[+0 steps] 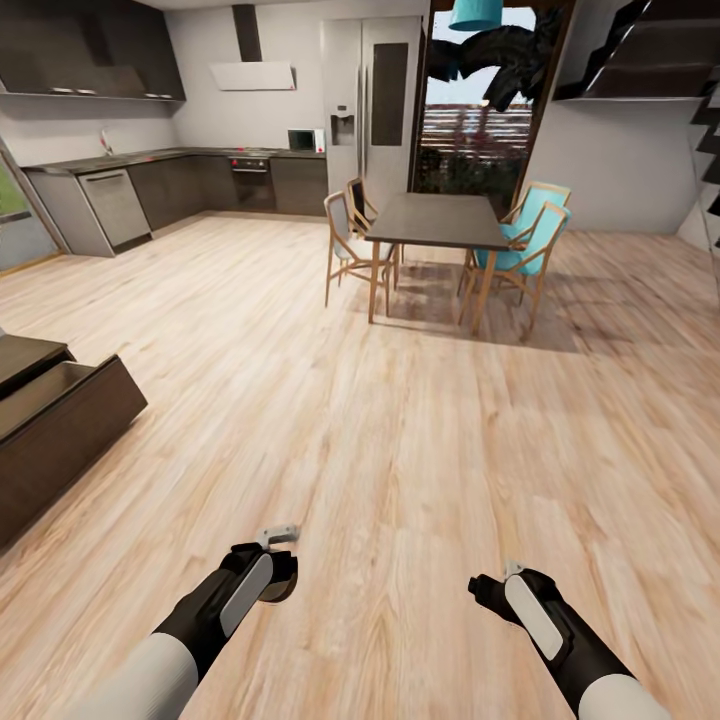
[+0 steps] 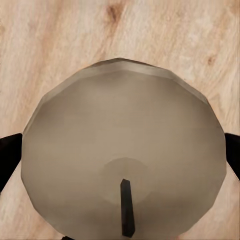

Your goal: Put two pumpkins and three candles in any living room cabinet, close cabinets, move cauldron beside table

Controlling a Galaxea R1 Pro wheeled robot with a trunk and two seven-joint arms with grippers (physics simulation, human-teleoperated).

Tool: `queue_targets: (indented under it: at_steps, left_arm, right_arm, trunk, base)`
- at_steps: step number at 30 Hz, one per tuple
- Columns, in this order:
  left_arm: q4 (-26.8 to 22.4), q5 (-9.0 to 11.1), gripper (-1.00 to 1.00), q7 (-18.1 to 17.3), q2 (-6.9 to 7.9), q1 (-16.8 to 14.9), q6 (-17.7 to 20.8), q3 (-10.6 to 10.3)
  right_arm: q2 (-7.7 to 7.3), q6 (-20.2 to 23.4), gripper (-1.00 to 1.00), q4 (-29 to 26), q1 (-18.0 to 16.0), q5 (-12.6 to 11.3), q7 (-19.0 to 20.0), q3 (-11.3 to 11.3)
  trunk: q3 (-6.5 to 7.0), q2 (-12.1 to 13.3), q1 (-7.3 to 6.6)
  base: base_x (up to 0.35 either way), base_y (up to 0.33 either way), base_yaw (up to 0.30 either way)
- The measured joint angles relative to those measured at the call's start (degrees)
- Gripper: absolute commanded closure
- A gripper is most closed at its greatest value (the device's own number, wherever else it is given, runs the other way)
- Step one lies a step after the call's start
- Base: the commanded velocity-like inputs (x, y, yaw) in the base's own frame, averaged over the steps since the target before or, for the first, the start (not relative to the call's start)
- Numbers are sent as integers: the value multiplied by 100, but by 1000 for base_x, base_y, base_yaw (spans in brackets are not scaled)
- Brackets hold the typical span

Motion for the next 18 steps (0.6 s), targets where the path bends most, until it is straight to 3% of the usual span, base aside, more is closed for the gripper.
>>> queue_targets:
  at_steps: [6, 18]
  left_arm:
    - [-1, -6, 100, 0, 0, 1, -2, -5]
    - [-2, -12, 100, 5, 1, 1, -2, -5]
  right_arm:
    - [1, -1, -100, 1, -1, 0, 0, 1]
    - [1, -1, -100, 0, 0, 0, 0, 6]
  trunk:
    - [0, 0, 0]
    - [0, 0, 0]
  base:
    - [323, 0, 133]
    - [324, 0, 270]
